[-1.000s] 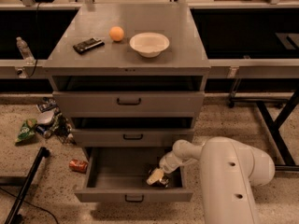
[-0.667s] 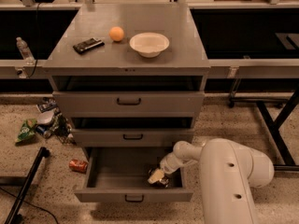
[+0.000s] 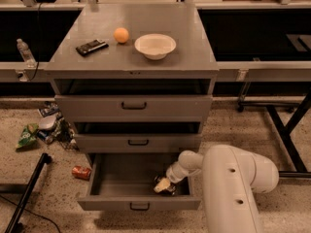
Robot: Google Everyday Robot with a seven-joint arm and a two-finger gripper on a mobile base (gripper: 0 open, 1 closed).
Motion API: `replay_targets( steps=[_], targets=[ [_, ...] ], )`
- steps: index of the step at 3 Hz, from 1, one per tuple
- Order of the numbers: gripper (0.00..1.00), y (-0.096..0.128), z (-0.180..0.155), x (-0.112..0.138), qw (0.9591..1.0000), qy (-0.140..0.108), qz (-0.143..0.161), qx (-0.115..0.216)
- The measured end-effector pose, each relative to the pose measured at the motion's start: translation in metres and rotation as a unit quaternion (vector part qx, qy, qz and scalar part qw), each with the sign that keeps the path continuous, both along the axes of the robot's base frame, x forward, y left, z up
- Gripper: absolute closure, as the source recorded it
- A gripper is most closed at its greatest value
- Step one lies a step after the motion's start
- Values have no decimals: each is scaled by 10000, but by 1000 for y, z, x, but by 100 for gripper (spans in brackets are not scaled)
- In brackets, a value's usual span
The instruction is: Pick orange can from bottom drawer and place on counter
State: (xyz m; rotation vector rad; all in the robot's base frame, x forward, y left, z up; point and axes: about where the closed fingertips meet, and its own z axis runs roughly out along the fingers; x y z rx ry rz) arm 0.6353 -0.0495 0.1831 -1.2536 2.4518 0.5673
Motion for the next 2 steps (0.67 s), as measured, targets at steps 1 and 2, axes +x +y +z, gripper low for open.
replay_targets(
  steps=[1, 2],
  targets=[
    [17, -1, -14, 5, 9994, -126, -219, -241],
    [18, -4, -35, 11, 9976, -150, -468, -478]
  ],
)
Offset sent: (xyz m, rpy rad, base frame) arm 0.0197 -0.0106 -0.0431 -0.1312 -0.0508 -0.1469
